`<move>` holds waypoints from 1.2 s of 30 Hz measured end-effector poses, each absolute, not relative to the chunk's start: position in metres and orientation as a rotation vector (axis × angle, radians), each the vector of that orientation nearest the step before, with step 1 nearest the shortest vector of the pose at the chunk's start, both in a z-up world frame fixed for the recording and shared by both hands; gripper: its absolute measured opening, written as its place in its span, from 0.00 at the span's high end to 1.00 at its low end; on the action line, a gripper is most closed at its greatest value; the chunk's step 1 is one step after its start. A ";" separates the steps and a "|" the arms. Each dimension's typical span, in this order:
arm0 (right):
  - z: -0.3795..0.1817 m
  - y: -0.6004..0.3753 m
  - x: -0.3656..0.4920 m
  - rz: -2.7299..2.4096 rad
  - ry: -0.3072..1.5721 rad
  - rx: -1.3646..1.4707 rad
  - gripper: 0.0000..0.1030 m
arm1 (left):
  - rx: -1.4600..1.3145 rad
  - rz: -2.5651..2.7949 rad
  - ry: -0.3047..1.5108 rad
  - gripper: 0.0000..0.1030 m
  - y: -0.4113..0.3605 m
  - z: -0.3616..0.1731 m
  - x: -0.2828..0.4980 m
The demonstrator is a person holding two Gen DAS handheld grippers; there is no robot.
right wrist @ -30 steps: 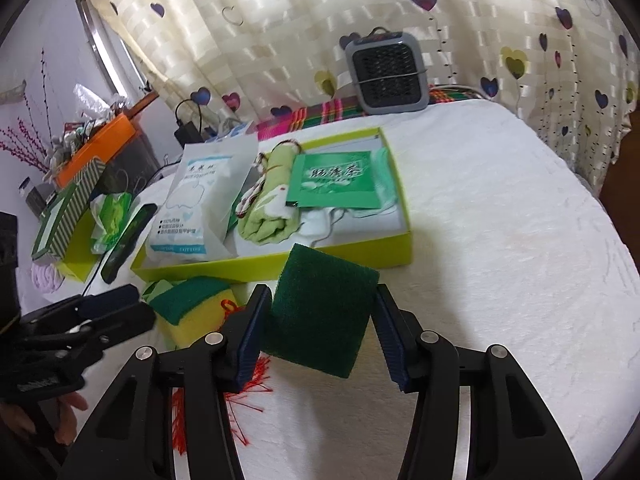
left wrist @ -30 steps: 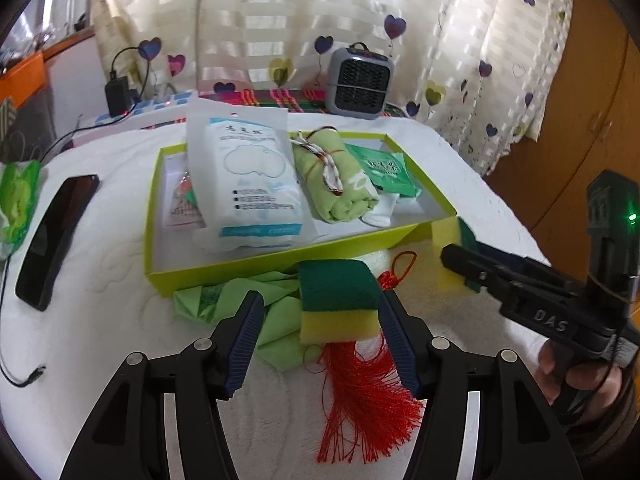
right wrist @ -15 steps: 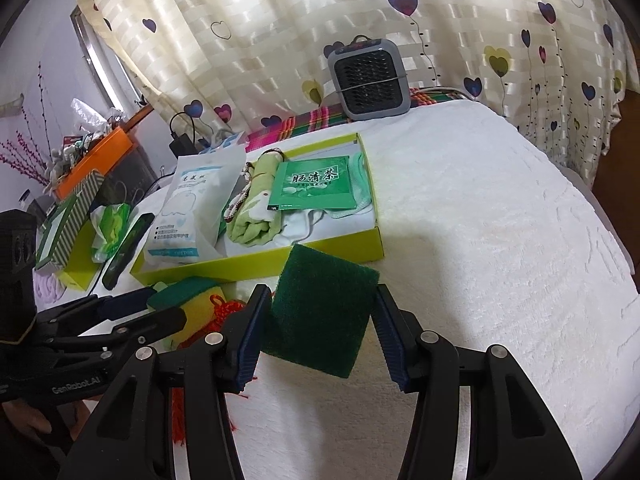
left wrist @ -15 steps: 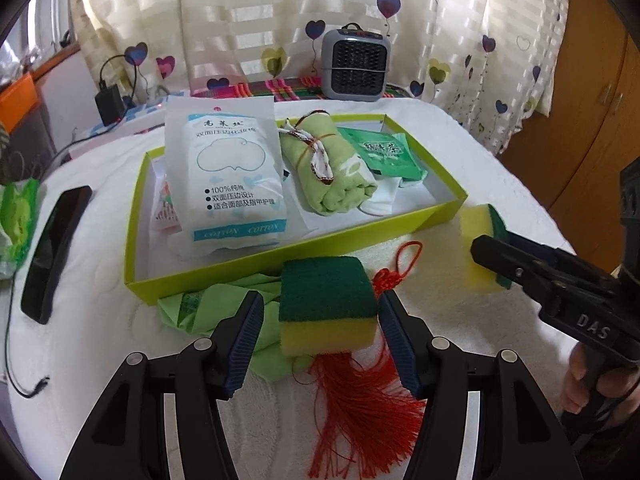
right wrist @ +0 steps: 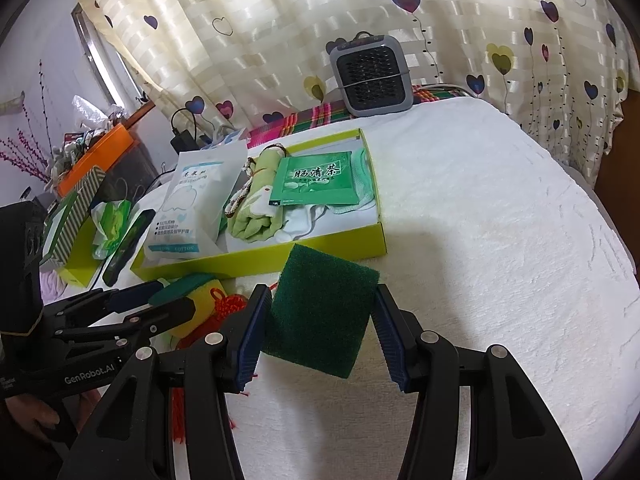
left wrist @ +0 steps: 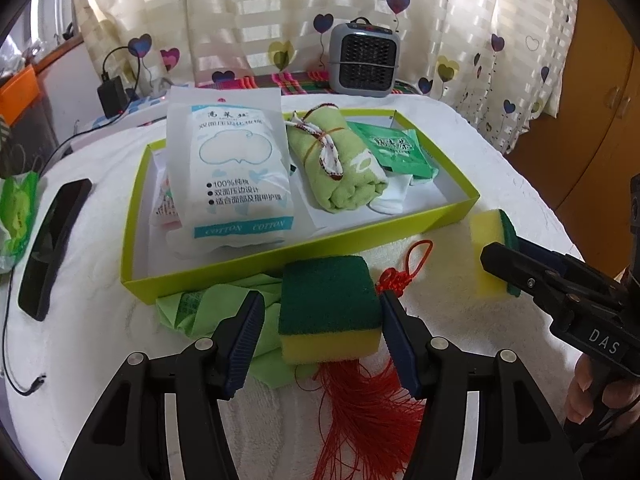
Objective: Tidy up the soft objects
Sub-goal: 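Lift the scouring pad and yellow-green sponge above the table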
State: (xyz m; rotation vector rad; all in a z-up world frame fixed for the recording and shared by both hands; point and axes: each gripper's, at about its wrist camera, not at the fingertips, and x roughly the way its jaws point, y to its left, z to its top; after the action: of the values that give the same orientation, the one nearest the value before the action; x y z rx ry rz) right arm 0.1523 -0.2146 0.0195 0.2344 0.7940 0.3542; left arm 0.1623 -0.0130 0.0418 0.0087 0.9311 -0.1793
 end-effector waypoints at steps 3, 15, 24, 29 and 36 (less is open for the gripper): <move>0.020 -0.214 0.152 0.355 0.795 0.232 0.49 | 0.004 -0.195 0.926 0.54 -0.015 0.042 0.161; 0.021 -0.213 0.150 0.355 0.794 0.225 0.49 | -0.002 -0.201 0.888 0.56 -0.014 0.049 0.154; 0.024 -0.213 0.146 0.353 0.788 0.216 0.49 | -0.006 -0.199 0.851 0.56 -0.011 0.060 0.145; 0.031 -0.212 0.143 0.352 0.777 0.207 0.49 | -0.008 -0.197 0.819 0.56 -0.008 0.071 0.141; 0.053 -0.214 0.141 0.342 0.732 0.188 0.49 | -0.004 -0.213 0.771 0.56 -0.004 0.090 0.144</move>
State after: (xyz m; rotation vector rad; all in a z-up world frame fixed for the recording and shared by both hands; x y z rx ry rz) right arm 0.1414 -0.2139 0.0527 0.1884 0.7320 0.3416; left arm 0.1442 -0.0039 0.0904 -0.0036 0.7707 -0.2130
